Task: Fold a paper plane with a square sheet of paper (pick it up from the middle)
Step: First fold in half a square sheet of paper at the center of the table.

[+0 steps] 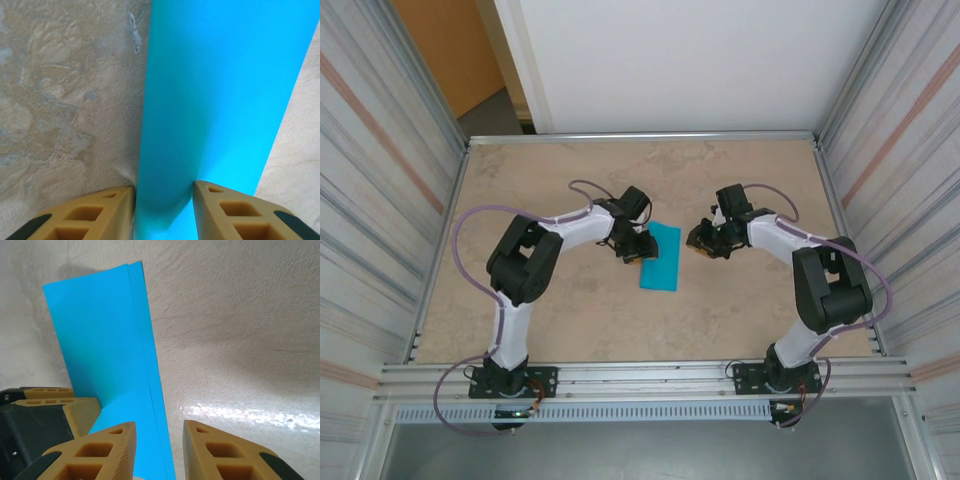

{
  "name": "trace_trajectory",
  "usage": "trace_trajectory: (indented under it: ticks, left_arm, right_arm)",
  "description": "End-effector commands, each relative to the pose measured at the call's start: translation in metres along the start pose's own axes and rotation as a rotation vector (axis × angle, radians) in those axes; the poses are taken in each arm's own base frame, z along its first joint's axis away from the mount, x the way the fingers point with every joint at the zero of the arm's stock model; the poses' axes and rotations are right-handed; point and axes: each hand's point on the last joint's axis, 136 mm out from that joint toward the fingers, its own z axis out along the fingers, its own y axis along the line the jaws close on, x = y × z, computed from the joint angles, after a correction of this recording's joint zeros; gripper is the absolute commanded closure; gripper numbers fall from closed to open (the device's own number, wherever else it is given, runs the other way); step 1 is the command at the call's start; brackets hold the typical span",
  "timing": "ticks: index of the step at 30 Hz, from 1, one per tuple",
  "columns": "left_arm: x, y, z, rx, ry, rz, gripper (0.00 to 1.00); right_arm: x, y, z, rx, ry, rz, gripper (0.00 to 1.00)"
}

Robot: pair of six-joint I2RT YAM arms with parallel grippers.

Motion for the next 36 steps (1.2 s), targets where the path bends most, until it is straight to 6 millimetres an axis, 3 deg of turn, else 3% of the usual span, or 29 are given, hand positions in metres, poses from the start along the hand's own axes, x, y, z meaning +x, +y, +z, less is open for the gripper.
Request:
trace_trajectory:
  ticks: [1,11,28,36]
  left_arm:
    - [0.056,0.058,0.069,-0.222,0.186,-0.003,0.61]
    - [0.067,0.055,0.092,-0.244,0.253,0.004,0.58]
    - [0.071,0.058,0.101,-0.294,0.297,0.002,0.54]
    - [0.07,0.057,0.101,-0.293,0.3,0.012,0.54]
  right_arm:
    - [0.005,-0.01,-0.009,0.047,0.002,-0.034,0.71]
    - [0.003,-0.017,-0.008,0.031,0.029,-0.021,0.71]
    - [0.007,-0.015,0.002,-0.004,0.063,-0.025,0.75]
    - [0.02,0.011,0.014,-0.097,0.134,-0.086,0.78]
